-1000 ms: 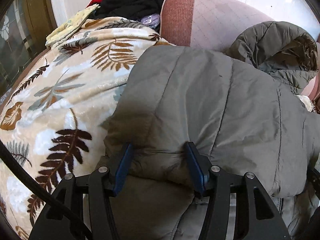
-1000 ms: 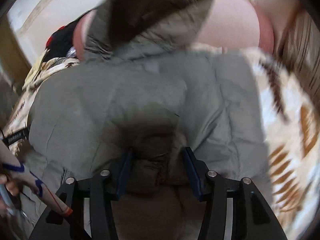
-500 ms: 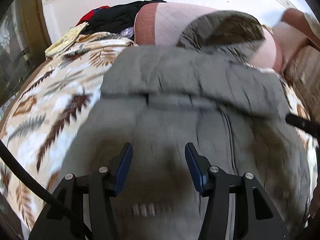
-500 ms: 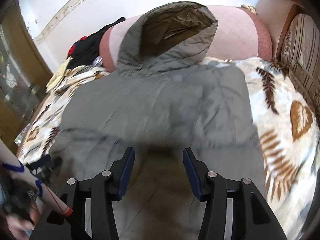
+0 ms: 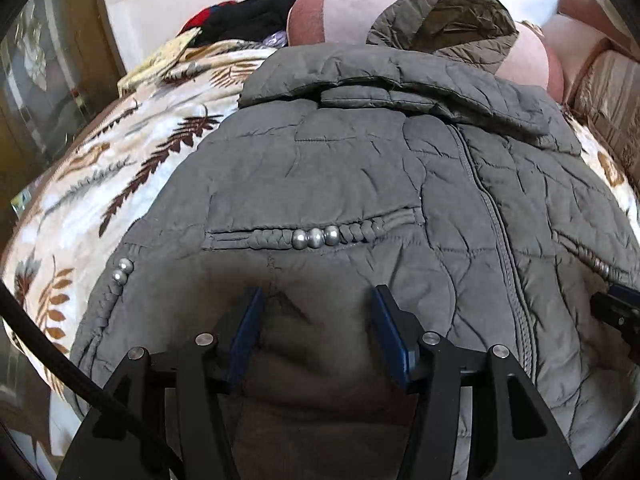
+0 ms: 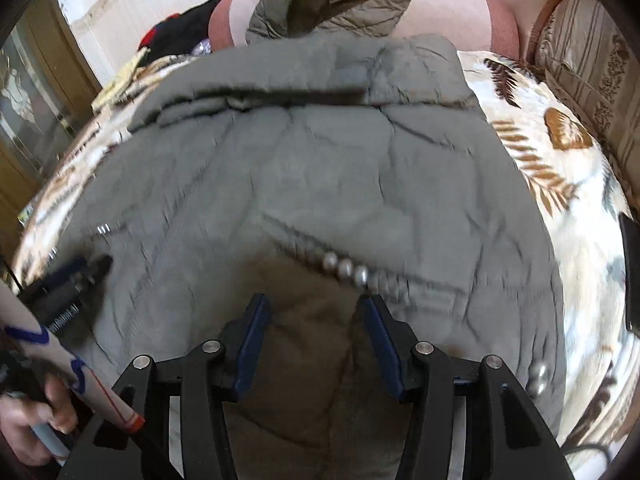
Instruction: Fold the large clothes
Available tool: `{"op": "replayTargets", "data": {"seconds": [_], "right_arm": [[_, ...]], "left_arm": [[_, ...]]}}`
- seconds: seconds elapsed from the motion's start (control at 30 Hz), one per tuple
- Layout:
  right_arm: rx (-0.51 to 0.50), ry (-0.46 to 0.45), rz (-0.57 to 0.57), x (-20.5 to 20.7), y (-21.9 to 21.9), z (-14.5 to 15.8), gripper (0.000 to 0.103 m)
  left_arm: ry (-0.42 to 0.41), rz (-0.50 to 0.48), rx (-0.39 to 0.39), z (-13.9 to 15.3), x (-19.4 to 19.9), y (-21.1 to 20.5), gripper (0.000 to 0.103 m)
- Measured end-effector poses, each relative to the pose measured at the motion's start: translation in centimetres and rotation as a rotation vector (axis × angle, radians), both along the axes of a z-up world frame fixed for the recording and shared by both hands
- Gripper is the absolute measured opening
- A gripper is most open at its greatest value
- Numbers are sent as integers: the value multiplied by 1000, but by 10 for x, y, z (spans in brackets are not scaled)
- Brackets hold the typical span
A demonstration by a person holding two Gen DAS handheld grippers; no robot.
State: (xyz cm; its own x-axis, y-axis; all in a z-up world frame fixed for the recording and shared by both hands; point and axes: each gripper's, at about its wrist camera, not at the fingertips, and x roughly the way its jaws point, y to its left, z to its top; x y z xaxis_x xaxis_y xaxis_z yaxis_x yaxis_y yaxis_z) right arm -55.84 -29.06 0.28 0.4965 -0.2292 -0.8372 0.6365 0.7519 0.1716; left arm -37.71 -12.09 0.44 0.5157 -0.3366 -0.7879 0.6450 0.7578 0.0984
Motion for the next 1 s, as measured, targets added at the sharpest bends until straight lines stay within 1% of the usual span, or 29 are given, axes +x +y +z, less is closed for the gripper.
{"op": "replayTargets", "data": {"seconds": [0.07,0.1,0.17,0.23,0.27,0.3,0.33,0.4,0.43,0.5,0.53,0.6,0.7,0.77,0.8,0.87,0.93,1.0], "right_arm": [[-31,5,11,-3,6,1,55],[-36,-23,15,-8,9,5,55],[-32,-90,6,-23,8,15,55],[-40,-128,-47,-45,2,23,56],[-36,-138,-79,-55,-4,24,56],[-25,-152,-113,-69,-10,25,56],[-12,-164,-153,-83,-17,25,56],[8,-181,-225,-106,-29,26,57],[27,-191,-279,-126,-36,24,58],[50,-204,-347,-147,-44,22,65],[73,-210,-374,-159,-48,19,66],[126,-218,-407,-176,-54,10,67],[182,-204,-437,-188,-56,-2,67],[194,-217,-462,-195,-56,-5,68],[205,-226,-466,-199,-55,-6,70],[258,-249,-455,-202,-56,-11,75],[304,-256,-433,-200,-50,-17,75],[323,-243,-415,-197,-43,-23,75]], "left_arm": [[3,4,-16,2,1,4,55],[11,8,-36,5,3,10,55],[-2,32,-76,15,9,26,55],[-20,68,-111,25,20,46,57],[-26,91,-131,29,27,59,59],[-26,124,-149,33,35,74,63],[-22,163,-170,35,43,89,64],[20,243,-204,34,62,120,64],[64,283,-217,30,72,136,64],[146,328,-252,21,84,157,64],[193,335,-280,17,88,167,64],[241,330,-306,10,90,177,64],[270,327,-305,4,86,178,64],[280,332,-330,4,84,180,64],[294,329,-339,3,84,181,64],[335,319,-363,-2,86,180,64],[341,292,-364,-1,84,175,64],[339,256,-360,-1,78,170,64]]}}
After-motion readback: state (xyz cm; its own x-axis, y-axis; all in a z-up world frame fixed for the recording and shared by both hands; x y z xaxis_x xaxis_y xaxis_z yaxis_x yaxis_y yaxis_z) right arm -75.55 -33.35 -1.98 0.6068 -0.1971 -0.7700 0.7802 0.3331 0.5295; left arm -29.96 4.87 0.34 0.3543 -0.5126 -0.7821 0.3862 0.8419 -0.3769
